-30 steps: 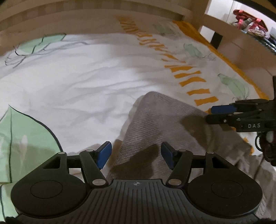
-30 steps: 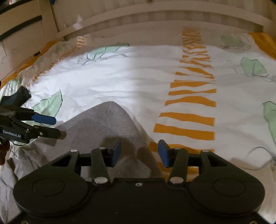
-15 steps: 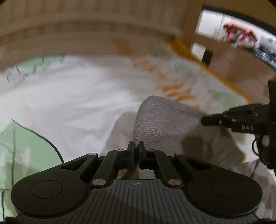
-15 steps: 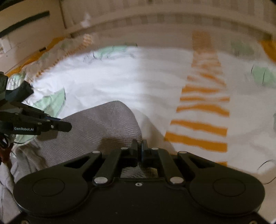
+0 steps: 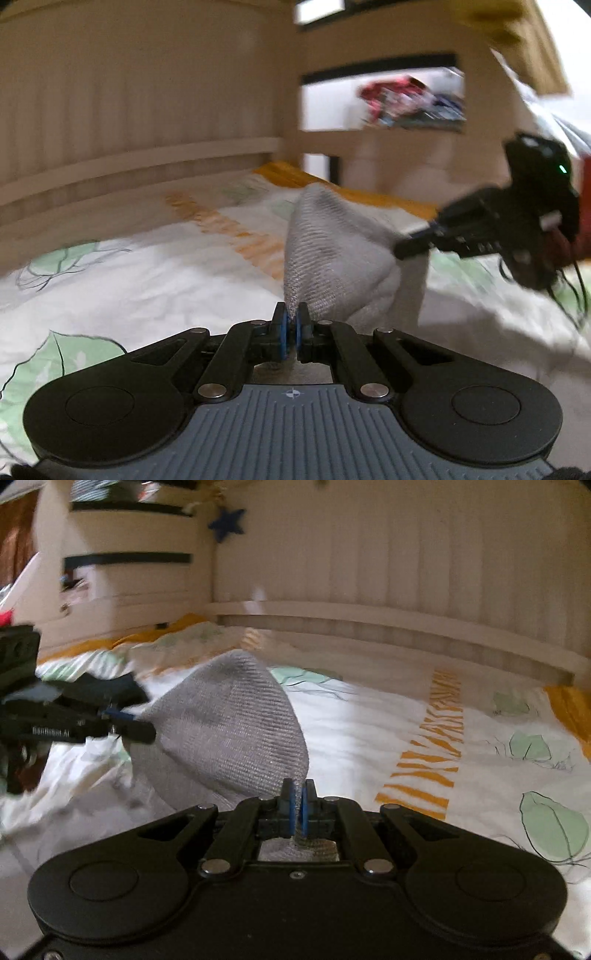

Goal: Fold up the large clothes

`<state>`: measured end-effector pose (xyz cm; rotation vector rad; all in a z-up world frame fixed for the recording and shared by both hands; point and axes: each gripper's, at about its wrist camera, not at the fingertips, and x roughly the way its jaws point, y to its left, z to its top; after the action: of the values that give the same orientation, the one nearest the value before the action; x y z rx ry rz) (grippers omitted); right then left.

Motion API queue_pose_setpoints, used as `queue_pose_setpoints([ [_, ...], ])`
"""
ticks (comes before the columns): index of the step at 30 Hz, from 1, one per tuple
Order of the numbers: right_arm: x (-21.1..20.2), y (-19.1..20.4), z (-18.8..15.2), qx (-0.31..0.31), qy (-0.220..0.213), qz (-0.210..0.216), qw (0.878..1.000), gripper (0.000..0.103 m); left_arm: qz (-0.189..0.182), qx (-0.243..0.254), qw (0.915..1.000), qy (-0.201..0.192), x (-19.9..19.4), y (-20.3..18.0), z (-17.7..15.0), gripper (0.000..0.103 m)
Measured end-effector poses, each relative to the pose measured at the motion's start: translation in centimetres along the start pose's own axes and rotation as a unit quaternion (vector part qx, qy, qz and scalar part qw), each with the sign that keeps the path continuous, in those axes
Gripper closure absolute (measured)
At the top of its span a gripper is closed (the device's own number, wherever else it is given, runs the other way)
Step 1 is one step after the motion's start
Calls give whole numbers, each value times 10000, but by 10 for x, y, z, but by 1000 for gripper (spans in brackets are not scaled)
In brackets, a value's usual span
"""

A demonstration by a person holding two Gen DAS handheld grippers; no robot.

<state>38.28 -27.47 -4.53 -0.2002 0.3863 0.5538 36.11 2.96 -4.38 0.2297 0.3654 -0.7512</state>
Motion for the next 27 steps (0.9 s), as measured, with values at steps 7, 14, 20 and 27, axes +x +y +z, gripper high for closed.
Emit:
queue_pose_setpoints([
  [7,-41,58,-47,-706,655,338,9948,94,-381,692,9933,842,-18,-47,-51,96],
  [14,-59,63,-58,116,1145,630,9914,83,-433,-714,9906,1081,-39,-33,-64,67],
  [20,-61,34,-61,2210,1277,714,9642,47,-391,-2914,9520,853,-43,-2,-70,42],
  [27,-38,29,-81,3341,1435,416,9306,43,62,-3499,9336,766,-16,9,-68,42],
])
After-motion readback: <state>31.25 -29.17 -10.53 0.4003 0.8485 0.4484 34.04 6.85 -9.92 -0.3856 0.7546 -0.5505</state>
